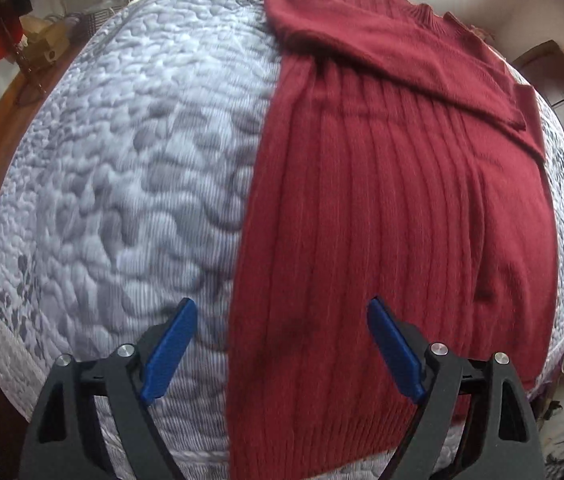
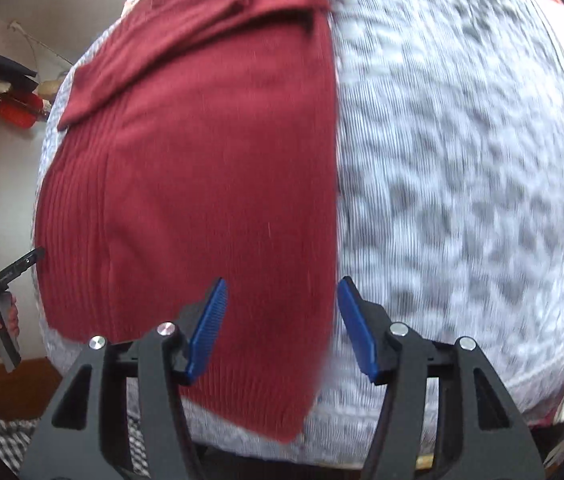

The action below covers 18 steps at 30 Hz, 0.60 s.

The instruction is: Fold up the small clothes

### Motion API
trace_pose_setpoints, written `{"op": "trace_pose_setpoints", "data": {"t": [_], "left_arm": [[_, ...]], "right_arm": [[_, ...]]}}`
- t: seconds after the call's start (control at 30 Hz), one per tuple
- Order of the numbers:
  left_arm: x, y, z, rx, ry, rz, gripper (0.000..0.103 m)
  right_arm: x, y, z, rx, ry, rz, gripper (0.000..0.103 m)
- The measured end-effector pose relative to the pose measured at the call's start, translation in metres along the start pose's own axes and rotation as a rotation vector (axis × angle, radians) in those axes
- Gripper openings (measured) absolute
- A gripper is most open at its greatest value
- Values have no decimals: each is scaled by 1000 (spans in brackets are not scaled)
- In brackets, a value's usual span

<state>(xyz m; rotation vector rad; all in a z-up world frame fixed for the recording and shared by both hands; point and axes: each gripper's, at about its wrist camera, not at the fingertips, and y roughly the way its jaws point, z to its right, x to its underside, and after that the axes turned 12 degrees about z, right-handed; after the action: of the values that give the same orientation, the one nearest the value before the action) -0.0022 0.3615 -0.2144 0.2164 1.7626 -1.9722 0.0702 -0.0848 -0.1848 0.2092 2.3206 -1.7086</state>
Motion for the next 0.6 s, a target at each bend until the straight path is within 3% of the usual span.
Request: {"op": "trace_pose_setpoints", "data": {"t": [0.23, 0.47, 0.6], "left_arm": [[46, -1, 5, 23, -19, -42, 87], [68, -2, 14, 64, -46, -63, 86], [74, -3, 12, 74, -81, -65, 79]], "right_arm": [[58, 15, 7, -13, 24, -87, 57], [67, 9, 6, -56, 40, -69, 57], [74, 15, 3, -62, 22, -79, 55]]}}
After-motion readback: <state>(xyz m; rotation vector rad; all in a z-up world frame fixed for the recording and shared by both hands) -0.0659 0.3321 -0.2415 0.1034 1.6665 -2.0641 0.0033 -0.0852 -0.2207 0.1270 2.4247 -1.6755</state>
